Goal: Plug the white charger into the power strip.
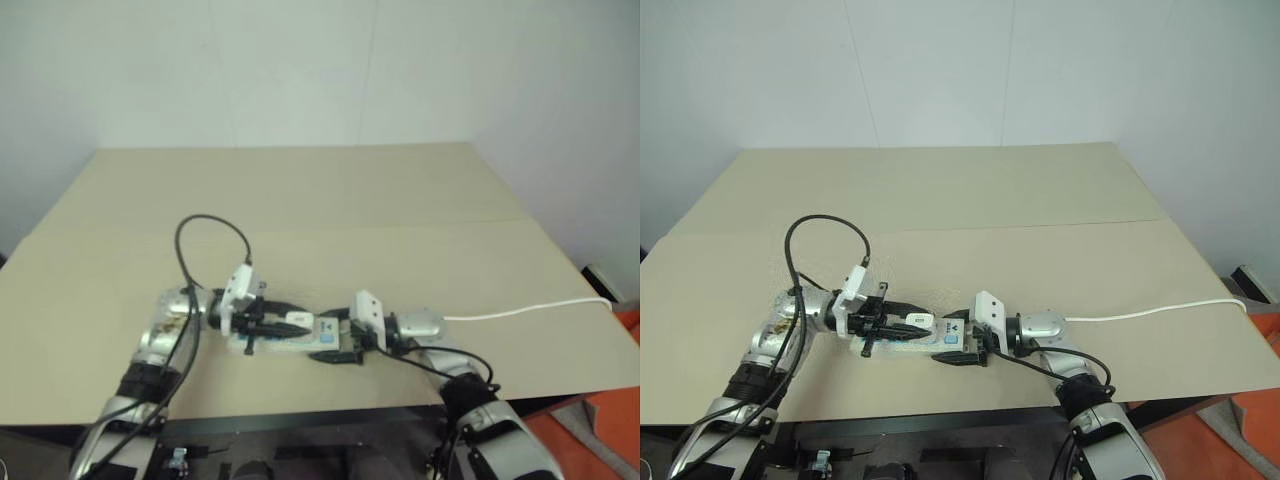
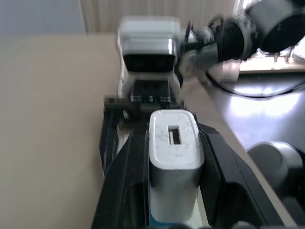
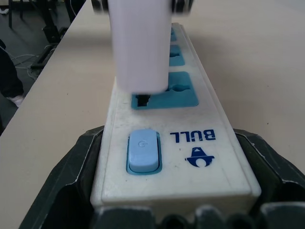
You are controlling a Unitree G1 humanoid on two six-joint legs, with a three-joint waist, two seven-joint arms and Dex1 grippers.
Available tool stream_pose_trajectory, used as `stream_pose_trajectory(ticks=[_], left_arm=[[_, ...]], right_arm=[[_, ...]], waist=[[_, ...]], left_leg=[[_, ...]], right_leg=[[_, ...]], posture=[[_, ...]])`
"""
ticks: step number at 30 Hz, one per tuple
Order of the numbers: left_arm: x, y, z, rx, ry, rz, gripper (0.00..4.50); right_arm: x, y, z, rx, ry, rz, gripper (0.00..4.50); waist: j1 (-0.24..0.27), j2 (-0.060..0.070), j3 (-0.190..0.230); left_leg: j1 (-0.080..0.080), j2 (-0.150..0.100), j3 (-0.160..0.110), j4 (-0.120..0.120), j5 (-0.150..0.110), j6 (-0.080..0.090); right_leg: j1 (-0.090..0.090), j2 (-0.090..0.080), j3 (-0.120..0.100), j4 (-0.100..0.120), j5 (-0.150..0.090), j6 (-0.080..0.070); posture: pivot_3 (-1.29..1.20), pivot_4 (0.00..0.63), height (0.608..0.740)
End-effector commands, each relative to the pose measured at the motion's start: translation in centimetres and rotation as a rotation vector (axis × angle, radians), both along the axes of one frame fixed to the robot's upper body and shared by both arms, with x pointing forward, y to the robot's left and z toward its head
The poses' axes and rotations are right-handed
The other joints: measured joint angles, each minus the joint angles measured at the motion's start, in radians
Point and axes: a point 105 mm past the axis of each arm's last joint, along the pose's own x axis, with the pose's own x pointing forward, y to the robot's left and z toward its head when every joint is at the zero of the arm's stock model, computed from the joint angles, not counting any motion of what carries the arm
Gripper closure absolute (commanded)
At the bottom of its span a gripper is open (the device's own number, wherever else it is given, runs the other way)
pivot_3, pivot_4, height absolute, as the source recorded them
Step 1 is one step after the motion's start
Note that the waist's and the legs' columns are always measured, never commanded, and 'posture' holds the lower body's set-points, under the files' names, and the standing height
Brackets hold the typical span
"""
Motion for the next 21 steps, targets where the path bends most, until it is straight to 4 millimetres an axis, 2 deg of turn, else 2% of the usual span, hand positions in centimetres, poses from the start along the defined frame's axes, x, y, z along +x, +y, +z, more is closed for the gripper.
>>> stream_pose_trajectory(ticks=[1, 9, 16, 21], left_arm=[[-0.3, 0.5, -0.3, 0.031, 0.004, -0.012, 3.48], [-0.1, 0.7, -1.8, 0.072, -0.014, 0.025, 3.48], [0.1, 1.2, -4.4, 0.115, 0.038, 0.096, 3.48], [0.4, 1.2, -3.9, 0.101, 0.044, 0.100, 3.48]], right_arm=[[-0.4, -0.1, -0.8, -0.048, 0.009, 0.022, 1.09], [-0.4, 0.0, -0.8, -0.047, 0.009, 0.024, 1.09], [-0.4, 0.0, -0.8, -0.049, 0.009, 0.025, 1.09], [-0.4, 0.0, -0.7, -0.050, 0.009, 0.025, 1.09]], waist=[[0.000, 0.000, 0.000], [0.000, 0.000, 0.000], [0.002, 0.001, -0.001], [0.008, 0.004, -0.004]], left_leg=[[0.000, 0.000, 0.000, 0.000, 0.000, 0.000], [0.000, 0.000, 0.000, -0.001, 0.000, 0.000], [0.001, 0.000, 0.000, -0.001, 0.000, 0.000], [0.004, 0.000, 0.000, -0.001, 0.000, 0.000]], right_leg=[[0.000, 0.000, 0.000, 0.000, 0.000, 0.000], [0.000, 0.000, 0.000, -0.001, 0.000, 0.000], [0.001, 0.000, 0.000, -0.001, 0.000, 0.000], [0.003, 0.000, 0.000, -0.001, 0.000, 0.000]], posture=[[0.00, 0.150, 0.740], [0.00, 0.150, 0.740], [0.00, 0.150, 0.740], [0.00, 0.150, 0.740]])
